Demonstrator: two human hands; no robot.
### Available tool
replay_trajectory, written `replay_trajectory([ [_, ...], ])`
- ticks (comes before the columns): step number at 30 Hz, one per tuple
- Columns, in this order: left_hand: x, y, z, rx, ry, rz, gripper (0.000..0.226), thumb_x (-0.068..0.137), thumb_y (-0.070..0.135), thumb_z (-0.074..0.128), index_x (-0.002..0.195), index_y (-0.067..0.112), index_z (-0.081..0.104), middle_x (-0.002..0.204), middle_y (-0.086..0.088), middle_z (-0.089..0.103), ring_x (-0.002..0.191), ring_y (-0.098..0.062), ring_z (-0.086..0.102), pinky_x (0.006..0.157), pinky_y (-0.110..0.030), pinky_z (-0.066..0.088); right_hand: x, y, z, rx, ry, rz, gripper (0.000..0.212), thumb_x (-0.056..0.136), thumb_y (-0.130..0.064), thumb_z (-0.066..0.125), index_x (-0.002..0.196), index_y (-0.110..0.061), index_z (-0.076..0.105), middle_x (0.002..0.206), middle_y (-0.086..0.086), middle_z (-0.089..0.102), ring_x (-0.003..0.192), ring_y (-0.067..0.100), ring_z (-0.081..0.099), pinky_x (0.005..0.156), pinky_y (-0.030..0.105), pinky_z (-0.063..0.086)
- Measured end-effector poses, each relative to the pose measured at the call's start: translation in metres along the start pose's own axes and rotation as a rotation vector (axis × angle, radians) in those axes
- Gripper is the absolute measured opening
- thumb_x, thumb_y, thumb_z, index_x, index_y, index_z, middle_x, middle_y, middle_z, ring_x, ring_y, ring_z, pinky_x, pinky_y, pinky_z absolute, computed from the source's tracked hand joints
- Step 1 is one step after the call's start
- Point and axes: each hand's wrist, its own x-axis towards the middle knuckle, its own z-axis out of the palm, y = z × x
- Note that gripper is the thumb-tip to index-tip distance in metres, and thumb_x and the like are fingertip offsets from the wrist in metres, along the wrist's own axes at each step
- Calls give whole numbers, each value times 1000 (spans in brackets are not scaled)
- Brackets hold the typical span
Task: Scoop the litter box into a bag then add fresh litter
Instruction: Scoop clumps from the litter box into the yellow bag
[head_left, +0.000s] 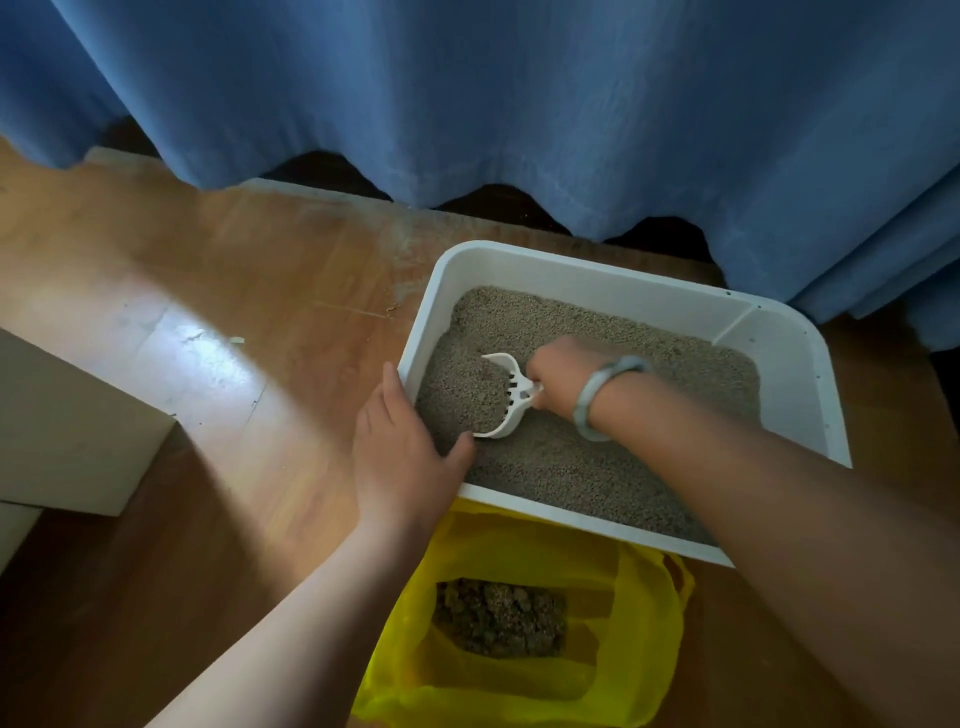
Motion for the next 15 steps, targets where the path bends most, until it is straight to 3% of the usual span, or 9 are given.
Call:
replay_trajectory([
  [3,0,0,0,-1,7,14,100,78,45,66,150,7,7,149,-14,29,135,-29,28,109,-36,25,-4,-2,-5,57,26,-25,22,89,-25,58,92,-5,64,77,3,58,63,17,54,52,24,38],
  [7,0,-2,1,0,-3,23,101,78,46,65,150,7,7,148,-13,30,135,-28,28,108,-36,26,-25,6,20,354,151,-43,25,92,-30,53,114,-20,61,103,1,63,87,16,55,74,27,40],
  [9,1,-4,0,-2,-11,37,102,78,50,64,150,8,5,150,-13,28,136,-28,27,109,-37,26,-33,8,40,532,192,-19,32,92,-29,53,124,-23,56,111,-2,62,92,14,55,78,27,41],
  [15,-3,-9,-4,48,-40,91,111,73,71,52,149,6,6,153,-12,25,139,-27,25,111,-39,26,-37,17,70,751,274,6,36,90,-30,58,126,-26,56,110,-2,64,91,13,59,83,35,49],
])
